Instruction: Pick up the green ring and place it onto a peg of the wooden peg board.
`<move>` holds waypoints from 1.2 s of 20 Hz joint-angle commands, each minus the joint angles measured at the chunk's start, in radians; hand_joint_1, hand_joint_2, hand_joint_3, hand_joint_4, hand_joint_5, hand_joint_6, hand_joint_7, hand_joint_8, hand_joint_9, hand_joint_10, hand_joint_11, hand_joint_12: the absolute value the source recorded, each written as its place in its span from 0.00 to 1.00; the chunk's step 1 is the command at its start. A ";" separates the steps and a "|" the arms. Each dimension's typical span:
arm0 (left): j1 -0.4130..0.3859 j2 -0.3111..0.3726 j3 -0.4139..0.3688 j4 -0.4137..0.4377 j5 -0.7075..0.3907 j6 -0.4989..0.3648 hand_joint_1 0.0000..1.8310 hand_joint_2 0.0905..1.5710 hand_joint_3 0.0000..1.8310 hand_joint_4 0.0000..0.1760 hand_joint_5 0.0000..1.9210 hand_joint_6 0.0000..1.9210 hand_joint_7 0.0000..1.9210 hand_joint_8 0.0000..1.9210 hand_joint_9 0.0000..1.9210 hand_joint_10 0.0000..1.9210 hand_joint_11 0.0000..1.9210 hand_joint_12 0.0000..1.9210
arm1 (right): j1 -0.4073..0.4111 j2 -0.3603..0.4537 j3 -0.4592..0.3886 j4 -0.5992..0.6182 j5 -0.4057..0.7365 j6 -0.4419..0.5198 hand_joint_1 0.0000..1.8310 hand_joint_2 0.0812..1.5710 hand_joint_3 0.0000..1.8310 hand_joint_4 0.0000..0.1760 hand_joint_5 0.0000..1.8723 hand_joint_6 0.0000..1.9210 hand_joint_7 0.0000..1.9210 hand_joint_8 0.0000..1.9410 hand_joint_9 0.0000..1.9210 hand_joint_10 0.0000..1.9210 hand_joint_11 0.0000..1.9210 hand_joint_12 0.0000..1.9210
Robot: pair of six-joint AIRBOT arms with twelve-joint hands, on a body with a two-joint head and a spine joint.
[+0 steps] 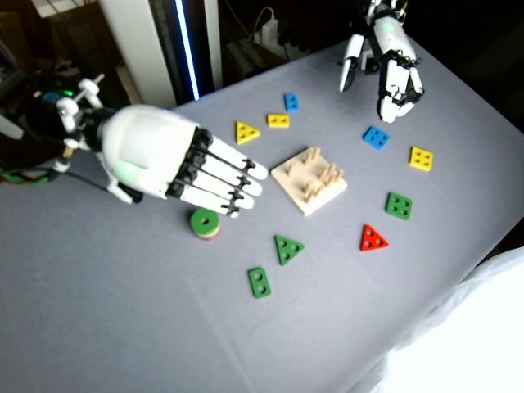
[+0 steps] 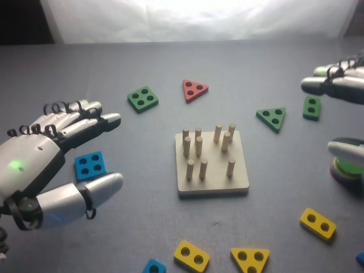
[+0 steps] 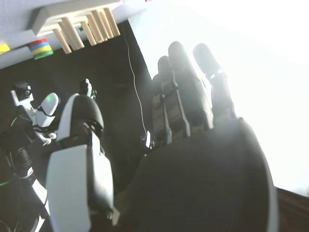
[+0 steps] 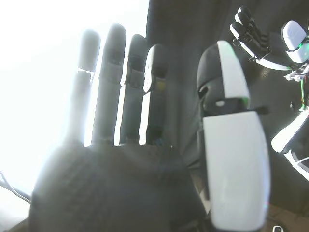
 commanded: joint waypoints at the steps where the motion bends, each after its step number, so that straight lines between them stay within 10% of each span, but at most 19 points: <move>1: -0.011 -0.005 0.003 0.019 -0.114 -0.006 0.21 0.74 0.00 0.37 0.17 0.00 0.06 0.00 0.01 0.00 0.00 0.10 | 0.014 0.000 0.006 0.009 0.104 0.007 0.36 0.75 0.00 0.34 0.20 0.00 0.15 0.00 0.17 0.01 0.08 0.32; 7: -0.010 -0.006 0.005 0.019 -0.111 -0.006 0.26 0.69 0.00 0.47 0.14 0.00 0.05 0.00 0.01 0.00 0.00 0.14 | 0.014 0.001 0.011 0.000 0.084 0.010 0.36 0.74 0.00 0.33 0.19 0.00 0.14 0.00 0.15 0.00 0.06 0.31; 14: -0.007 -0.007 0.005 0.019 -0.111 -0.009 0.33 0.66 0.00 0.47 0.14 0.00 0.04 0.00 0.00 0.00 0.00 0.09 | 0.013 0.009 0.042 -0.018 -0.043 0.021 0.47 0.59 0.00 0.77 0.15 0.00 0.10 0.00 0.11 0.00 0.00 0.42; 24: -0.007 -0.021 0.013 0.015 -0.116 -0.030 0.37 0.65 0.00 0.47 0.14 0.00 0.05 0.00 0.01 0.00 0.00 0.07 | 0.013 0.022 0.076 -0.045 -0.238 -0.007 0.49 0.54 0.00 0.74 0.15 0.00 0.12 0.00 0.14 0.00 0.02 0.45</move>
